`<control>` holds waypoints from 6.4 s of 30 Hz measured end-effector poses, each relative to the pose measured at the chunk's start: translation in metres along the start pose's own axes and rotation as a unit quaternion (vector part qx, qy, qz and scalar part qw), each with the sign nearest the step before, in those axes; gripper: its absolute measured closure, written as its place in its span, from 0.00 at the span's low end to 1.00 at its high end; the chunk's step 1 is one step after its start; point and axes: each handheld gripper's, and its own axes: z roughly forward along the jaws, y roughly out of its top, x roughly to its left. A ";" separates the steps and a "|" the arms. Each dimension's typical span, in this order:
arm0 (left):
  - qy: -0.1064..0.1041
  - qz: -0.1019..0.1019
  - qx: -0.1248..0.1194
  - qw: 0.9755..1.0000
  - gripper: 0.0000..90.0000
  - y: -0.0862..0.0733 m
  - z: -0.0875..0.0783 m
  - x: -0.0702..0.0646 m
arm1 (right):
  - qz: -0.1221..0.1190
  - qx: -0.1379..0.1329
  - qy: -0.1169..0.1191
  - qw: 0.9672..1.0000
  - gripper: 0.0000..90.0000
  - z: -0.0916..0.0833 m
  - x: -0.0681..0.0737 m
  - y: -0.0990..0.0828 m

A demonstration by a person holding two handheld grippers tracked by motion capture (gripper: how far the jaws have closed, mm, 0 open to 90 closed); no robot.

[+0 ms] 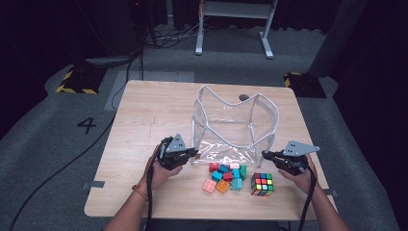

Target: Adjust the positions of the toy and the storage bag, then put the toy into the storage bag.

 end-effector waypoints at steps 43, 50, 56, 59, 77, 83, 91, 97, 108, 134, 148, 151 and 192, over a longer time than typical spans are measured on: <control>0.047 -0.057 0.114 0.991 0.16 -0.073 -0.024 0.005 | -0.026 0.057 0.113 0.992 0.28 0.006 0.047 -0.039; 0.052 -0.050 0.114 0.991 0.15 -0.072 -0.024 0.006 | -0.019 0.057 0.103 0.993 0.37 0.013 0.044 -0.044; 0.052 -0.050 0.114 0.991 0.15 -0.072 -0.024 0.006 | -0.022 0.070 0.105 0.992 0.37 0.004 0.035 -0.048; 0.052 -0.050 0.114 0.991 0.15 -0.072 -0.024 0.006 | -0.025 0.079 0.100 0.992 0.37 -0.005 0.024 -0.052; 0.055 -0.053 0.116 0.990 0.12 -0.072 -0.023 0.006 | 0.085 0.059 -0.020 0.994 0.37 -0.011 -0.020 -0.067; 0.050 -0.057 0.116 0.990 0.12 -0.072 -0.022 0.007 | 0.102 0.054 -0.032 0.993 0.37 -0.011 -0.026 -0.068; 0.049 -0.057 0.116 0.990 0.12 -0.072 -0.022 0.007 | 0.108 0.045 -0.056 0.992 0.37 -0.015 -0.029 -0.065; 0.050 -0.056 0.116 0.990 0.12 -0.072 -0.022 0.007 | 0.102 0.037 -0.074 0.991 0.38 -0.019 -0.032 -0.060; 0.049 -0.053 0.115 0.991 0.13 -0.072 -0.023 0.007 | 0.095 0.006 -0.085 0.992 0.37 -0.028 -0.044 -0.037; 0.052 -0.051 0.116 0.991 0.13 -0.072 -0.023 0.007 | 0.051 -0.055 -0.102 0.992 0.38 -0.069 -0.082 0.075; 0.052 -0.051 0.116 0.991 0.13 -0.072 -0.023 0.007 | 0.022 -0.079 -0.076 0.994 0.37 -0.072 -0.083 0.127; 0.050 -0.052 0.116 0.991 0.13 -0.072 -0.023 0.007 | 0.022 -0.087 -0.060 0.994 0.38 -0.070 -0.081 0.135; 0.053 -0.050 0.116 0.991 0.13 -0.072 -0.024 0.007 | -0.129 0.112 0.099 0.980 0.37 0.038 -0.051 0.169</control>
